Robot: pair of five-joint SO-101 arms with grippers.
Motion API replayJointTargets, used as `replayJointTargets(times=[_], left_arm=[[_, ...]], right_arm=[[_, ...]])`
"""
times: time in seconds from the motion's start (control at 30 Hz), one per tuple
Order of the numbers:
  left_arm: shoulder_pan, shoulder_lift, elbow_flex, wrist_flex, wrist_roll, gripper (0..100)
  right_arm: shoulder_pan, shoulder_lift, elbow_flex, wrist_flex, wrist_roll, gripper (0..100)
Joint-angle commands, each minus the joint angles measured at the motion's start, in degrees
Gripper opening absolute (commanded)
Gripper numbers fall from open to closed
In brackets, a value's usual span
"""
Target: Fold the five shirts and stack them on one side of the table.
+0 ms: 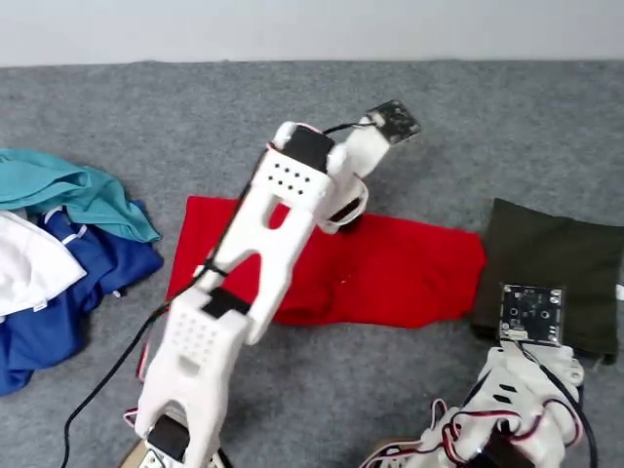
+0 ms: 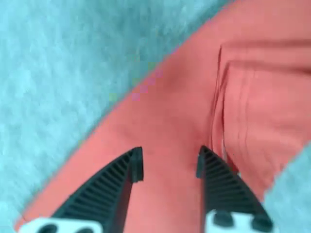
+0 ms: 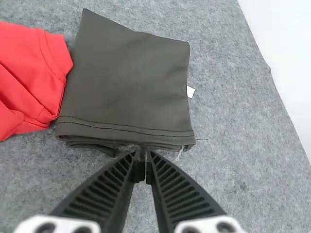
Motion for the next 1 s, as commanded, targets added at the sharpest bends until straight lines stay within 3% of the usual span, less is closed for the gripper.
replayJointTargets(times=[0.0, 0.13, 0.5, 0.73, 0.97], left_arm=[[-0.3, -12.0, 16.5, 1.4, 0.4, 18], [-1.7, -16.3, 29.7, 0.4, -2.5, 18], [-13.9, -16.8, 50.0, -13.4, -7.5, 18], [-19.5, -17.5, 51.8, -14.6, -8.0, 18], [-19.4, -22.5, 47.5, -7.9, -7.7, 18]], right_arm=[[0.4, 0.6, -0.4, -0.4, -0.3, 1.3], [0.4, 0.6, -0.4, -0.4, -0.3, 1.3], [0.4, 0.6, -0.2, -0.4, -0.3, 1.3], [0.4, 0.6, -0.2, -0.4, -0.3, 1.3], [0.4, 0.6, -0.2, -0.4, -0.3, 1.3]])
